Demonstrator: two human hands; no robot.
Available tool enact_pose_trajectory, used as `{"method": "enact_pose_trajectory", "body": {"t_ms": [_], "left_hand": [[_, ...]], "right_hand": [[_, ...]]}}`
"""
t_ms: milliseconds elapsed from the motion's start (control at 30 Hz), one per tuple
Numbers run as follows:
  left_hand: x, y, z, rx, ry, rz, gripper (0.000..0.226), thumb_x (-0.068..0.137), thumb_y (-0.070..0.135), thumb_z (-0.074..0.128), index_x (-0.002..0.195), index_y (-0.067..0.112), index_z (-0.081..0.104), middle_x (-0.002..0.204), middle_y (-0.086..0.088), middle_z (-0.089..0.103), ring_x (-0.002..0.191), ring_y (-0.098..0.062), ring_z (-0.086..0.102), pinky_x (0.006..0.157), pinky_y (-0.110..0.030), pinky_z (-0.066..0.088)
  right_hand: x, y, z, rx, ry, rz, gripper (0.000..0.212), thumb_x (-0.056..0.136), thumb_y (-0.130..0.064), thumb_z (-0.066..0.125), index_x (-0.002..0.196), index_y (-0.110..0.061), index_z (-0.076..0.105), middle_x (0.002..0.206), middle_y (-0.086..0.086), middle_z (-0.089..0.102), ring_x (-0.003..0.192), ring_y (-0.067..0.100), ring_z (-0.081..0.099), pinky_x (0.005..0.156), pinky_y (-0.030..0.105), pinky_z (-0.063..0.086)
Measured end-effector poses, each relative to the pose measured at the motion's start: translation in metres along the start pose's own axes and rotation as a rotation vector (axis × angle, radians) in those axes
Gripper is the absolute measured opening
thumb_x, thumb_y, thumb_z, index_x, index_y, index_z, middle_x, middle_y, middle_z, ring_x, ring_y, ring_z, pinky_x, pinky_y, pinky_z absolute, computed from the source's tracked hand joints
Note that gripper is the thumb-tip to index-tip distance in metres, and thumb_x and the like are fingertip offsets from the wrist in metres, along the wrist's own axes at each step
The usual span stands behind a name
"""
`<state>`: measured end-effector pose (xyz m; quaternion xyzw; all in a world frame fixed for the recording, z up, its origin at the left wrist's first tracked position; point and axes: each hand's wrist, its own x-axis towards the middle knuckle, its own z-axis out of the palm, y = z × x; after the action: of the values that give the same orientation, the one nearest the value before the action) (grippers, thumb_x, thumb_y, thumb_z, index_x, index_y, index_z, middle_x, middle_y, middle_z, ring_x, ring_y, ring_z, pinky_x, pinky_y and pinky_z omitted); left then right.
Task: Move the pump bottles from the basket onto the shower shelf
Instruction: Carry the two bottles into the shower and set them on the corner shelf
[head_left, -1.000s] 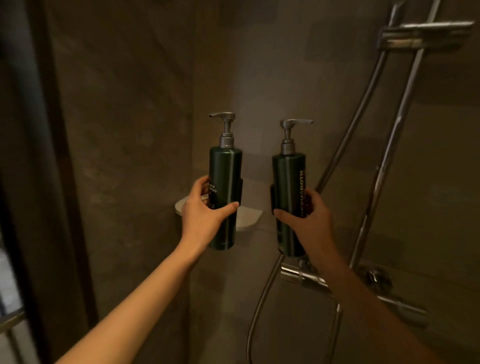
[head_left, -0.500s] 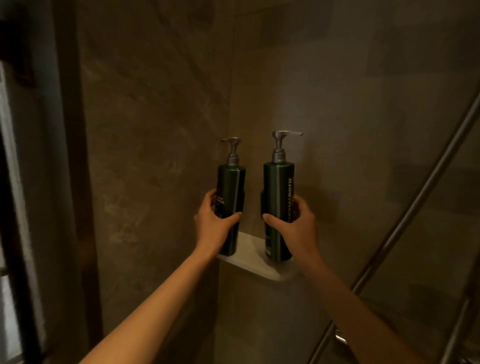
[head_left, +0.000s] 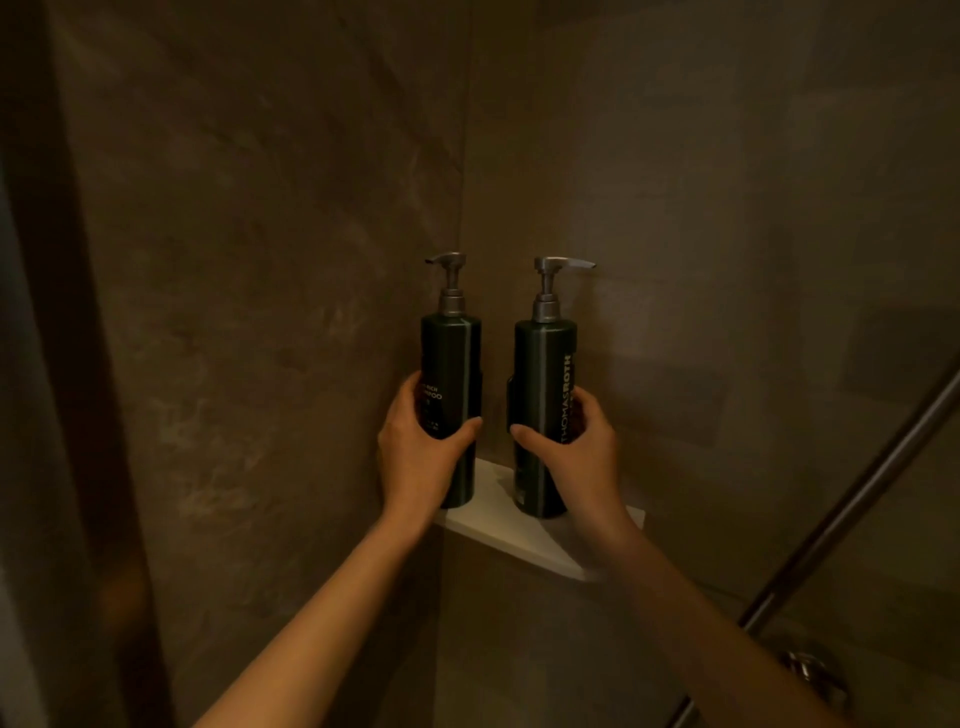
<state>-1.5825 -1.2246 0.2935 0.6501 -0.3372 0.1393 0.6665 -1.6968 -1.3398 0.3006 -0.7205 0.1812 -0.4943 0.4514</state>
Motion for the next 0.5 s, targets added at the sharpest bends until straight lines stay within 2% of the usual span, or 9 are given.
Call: {"method": "enact_pose_trajectory", "body": {"t_ms": [67, 133, 200, 500], "left_hand": [[-0.001, 0.001, -0.001, 0.006, 0.004, 0.004, 0.078, 0.07, 0.027, 0.08, 0.138, 0.027, 0.041, 0.131, 0.004, 0.055, 0.117, -0.008, 0.051, 0.096, -0.027, 0.043], [-0.003, 0.0, -0.001, 0.019, -0.005, 0.013, 0.079, 0.071, 0.026, 0.08, 0.139, 0.026, 0.04, 0.134, 0.004, 0.053, 0.121, -0.01, 0.05, 0.097, -0.027, 0.041], [-0.006, -0.001, -0.002, 0.037, -0.015, 0.017, 0.083, 0.072, 0.024, 0.079, 0.143, 0.025, 0.037, 0.137, 0.003, 0.051, 0.124, -0.01, 0.047, 0.098, -0.027, 0.039], [-0.012, 0.004, -0.004, 0.089, -0.027, 0.018, 0.086, 0.072, 0.027, 0.079, 0.145, 0.026, 0.032, 0.139, 0.004, 0.047, 0.117, 0.001, 0.038, 0.096, -0.021, 0.034]], "right_hand": [[-0.002, 0.001, 0.001, -0.007, 0.018, 0.007, 0.075, 0.069, -0.023, 0.082, 0.133, -0.024, 0.043, 0.104, -0.022, 0.056, 0.091, -0.009, 0.056, 0.081, 0.018, 0.05], [-0.003, 0.0, 0.0, -0.055, 0.031, -0.005, 0.078, 0.069, -0.027, 0.082, 0.135, -0.022, 0.042, 0.116, -0.01, 0.058, 0.102, 0.002, 0.058, 0.089, 0.029, 0.051], [-0.004, 0.001, -0.001, -0.134, 0.046, -0.034, 0.08, 0.067, -0.031, 0.082, 0.136, -0.02, 0.043, 0.124, -0.002, 0.055, 0.109, 0.012, 0.056, 0.092, 0.034, 0.051], [-0.002, -0.002, 0.01, -0.247, 0.067, -0.078, 0.078, 0.068, -0.032, 0.082, 0.136, -0.017, 0.045, 0.125, 0.001, 0.056, 0.105, 0.01, 0.055, 0.082, 0.023, 0.045]]}}
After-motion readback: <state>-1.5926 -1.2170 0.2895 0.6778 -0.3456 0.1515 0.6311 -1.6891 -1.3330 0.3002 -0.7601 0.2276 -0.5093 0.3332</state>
